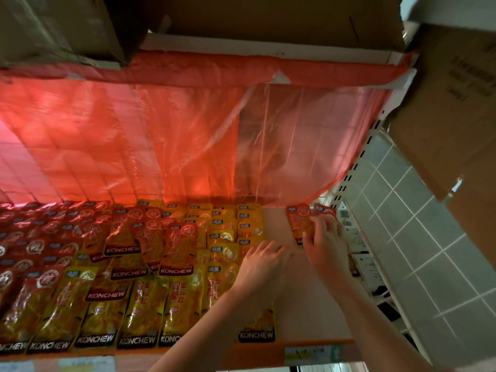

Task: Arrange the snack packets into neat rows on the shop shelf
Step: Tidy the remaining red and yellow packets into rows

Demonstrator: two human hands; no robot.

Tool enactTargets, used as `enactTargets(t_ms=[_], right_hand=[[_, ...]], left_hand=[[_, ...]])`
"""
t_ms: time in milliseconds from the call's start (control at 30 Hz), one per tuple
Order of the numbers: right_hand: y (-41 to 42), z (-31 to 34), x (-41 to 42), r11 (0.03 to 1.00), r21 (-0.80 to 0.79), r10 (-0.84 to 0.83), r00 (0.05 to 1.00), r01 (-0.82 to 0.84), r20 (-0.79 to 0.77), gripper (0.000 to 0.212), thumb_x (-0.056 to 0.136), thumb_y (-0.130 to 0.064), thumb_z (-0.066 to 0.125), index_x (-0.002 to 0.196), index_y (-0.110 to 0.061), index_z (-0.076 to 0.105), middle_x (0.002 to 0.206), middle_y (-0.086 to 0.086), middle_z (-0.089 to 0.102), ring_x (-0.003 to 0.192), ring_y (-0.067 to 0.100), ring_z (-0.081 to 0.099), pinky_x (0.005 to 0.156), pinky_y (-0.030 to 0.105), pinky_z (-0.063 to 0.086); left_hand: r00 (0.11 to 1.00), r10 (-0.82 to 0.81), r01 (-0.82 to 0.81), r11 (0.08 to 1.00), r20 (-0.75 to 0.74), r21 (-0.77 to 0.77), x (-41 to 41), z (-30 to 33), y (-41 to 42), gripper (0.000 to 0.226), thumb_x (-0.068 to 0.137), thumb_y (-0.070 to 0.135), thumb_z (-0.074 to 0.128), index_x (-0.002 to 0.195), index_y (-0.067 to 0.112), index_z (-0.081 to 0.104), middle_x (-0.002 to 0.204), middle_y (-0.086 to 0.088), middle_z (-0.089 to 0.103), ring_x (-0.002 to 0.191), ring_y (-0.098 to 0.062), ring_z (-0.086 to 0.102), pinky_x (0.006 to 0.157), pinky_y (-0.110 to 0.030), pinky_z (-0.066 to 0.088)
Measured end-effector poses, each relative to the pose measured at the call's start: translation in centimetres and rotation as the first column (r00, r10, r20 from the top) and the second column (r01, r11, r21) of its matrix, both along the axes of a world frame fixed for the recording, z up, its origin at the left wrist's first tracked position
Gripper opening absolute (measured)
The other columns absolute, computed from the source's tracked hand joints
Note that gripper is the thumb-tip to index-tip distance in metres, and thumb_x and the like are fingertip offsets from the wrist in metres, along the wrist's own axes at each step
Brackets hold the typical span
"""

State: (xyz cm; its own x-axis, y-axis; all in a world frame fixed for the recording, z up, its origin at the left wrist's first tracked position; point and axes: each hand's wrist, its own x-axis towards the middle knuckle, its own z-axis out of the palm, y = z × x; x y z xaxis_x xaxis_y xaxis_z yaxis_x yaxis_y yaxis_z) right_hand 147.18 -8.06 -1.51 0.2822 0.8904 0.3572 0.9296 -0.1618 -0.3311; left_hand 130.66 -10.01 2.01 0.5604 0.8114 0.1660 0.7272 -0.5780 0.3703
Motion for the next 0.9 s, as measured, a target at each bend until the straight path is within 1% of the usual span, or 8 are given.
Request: enactTargets(t_ms=[67,133,267,367,500,633,767,900], right_hand=[[0.8,0.1,-0.4,0.996,-0.057,0.072,0.997,-0.069,0.038,0.040,0.085,-0.021,0.062,0.121,-0.006,0.053,0.128,0.014,0.051,0.119,0.034,0.046,0.095,0.047,0.039],[1.3,-0.2,-0.6,0.984,-0.171,0.047,0.999,-0.045,0.008,0.045,0.092,-0.029,0.051,0.132,-0.011,0.044,0.143,0.009,0.039,0.133,0.027,0.032,0.108,0.044,0.026],[1.4,-1.4,-0.5,0.972,-0.236,0.035,0.997,-0.017,0.074,0.047,0.094,-0.039,0.039,0.136,-0.019,0.041,0.150,0.002,0.030,0.138,0.020,0.021,0.114,0.040,0.011],[1.3,-1.4,-0.8,0.964,-0.265,0.050,0.990,-0.013,0.132,0.045,0.094,-0.040,0.037,0.134,-0.021,0.042,0.144,-0.004,0.040,0.138,0.019,0.020,0.114,0.042,0.012],[1.7,-0.9,-1.2,0.948,-0.316,0.110,0.973,-0.041,0.205,0.049,0.094,-0.041,0.039,0.136,-0.017,0.041,0.143,-0.001,0.041,0.140,0.022,0.018,0.116,0.045,0.008],[2.2,-1.0,-2.0,0.919,-0.355,0.234,0.962,-0.172,0.140,0.048,0.092,-0.040,0.044,0.135,-0.017,0.041,0.140,-0.003,0.042,0.134,0.021,0.027,0.111,0.036,0.024],[3.1,-1.7,-2.9,0.855,-0.457,0.320,0.943,-0.246,0.091,0.059,0.088,-0.043,0.017,0.139,-0.021,0.035,0.144,-0.006,0.036,0.132,0.021,0.030,0.105,0.037,0.032],[3.3,-0.2,-3.1,0.847,-0.456,0.324,0.945,-0.274,0.034,0.049,0.097,-0.034,0.037,0.144,-0.019,0.029,0.150,-0.005,0.025,0.133,0.029,0.025,0.107,0.042,0.031]], left_hand=[[0.994,0.041,-0.043,0.999,-0.103,-0.022,1.3,0.0,0.8,0.035,0.095,0.019,0.041,0.129,0.020,0.048,0.127,-0.001,0.052,0.122,-0.023,0.043,0.102,-0.037,0.034],[0.976,0.089,-0.097,0.995,-0.198,-0.027,2.2,-0.1,1.4,0.036,0.092,0.014,0.044,0.128,0.017,0.048,0.126,-0.004,0.051,0.122,-0.026,0.042,0.102,-0.041,0.034],[0.956,0.134,-0.148,0.988,-0.260,-0.034,2.4,-0.4,2.4,0.036,0.088,0.009,0.044,0.123,0.015,0.050,0.126,-0.008,0.051,0.124,-0.028,0.039,0.102,-0.043,0.032],[0.967,0.117,-0.129,0.991,-0.228,-0.037,1.8,-0.8,2.8,0.036,0.088,0.008,0.043,0.122,0.015,0.051,0.127,-0.007,0.052,0.125,-0.028,0.038,0.104,-0.042,0.031],[0.986,0.081,-0.088,0.995,-0.148,-0.045,1.0,-1.0,2.8,0.034,0.091,0.010,0.041,0.123,0.015,0.052,0.128,-0.005,0.051,0.126,-0.025,0.038,0.105,-0.040,0.029],[0.996,0.063,-0.065,0.998,-0.059,-0.026,0.5,-0.9,2.6,0.030,0.097,0.019,0.038,0.125,0.018,0.051,0.129,0.000,0.051,0.125,-0.020,0.039,0.106,-0.038,0.031],[0.999,0.054,-0.054,0.998,0.001,0.018,-0.4,-0.6,2.5,0.031,0.096,0.018,0.040,0.124,0.020,0.053,0.127,0.002,0.053,0.123,-0.017,0.041,0.104,-0.034,0.033],[0.996,0.064,-0.068,0.995,0.056,0.066,-1.6,-0.3,2.4,0.030,0.094,0.017,0.044,0.122,0.021,0.055,0.123,0.004,0.055,0.118,-0.016,0.045,0.100,-0.032,0.038]])
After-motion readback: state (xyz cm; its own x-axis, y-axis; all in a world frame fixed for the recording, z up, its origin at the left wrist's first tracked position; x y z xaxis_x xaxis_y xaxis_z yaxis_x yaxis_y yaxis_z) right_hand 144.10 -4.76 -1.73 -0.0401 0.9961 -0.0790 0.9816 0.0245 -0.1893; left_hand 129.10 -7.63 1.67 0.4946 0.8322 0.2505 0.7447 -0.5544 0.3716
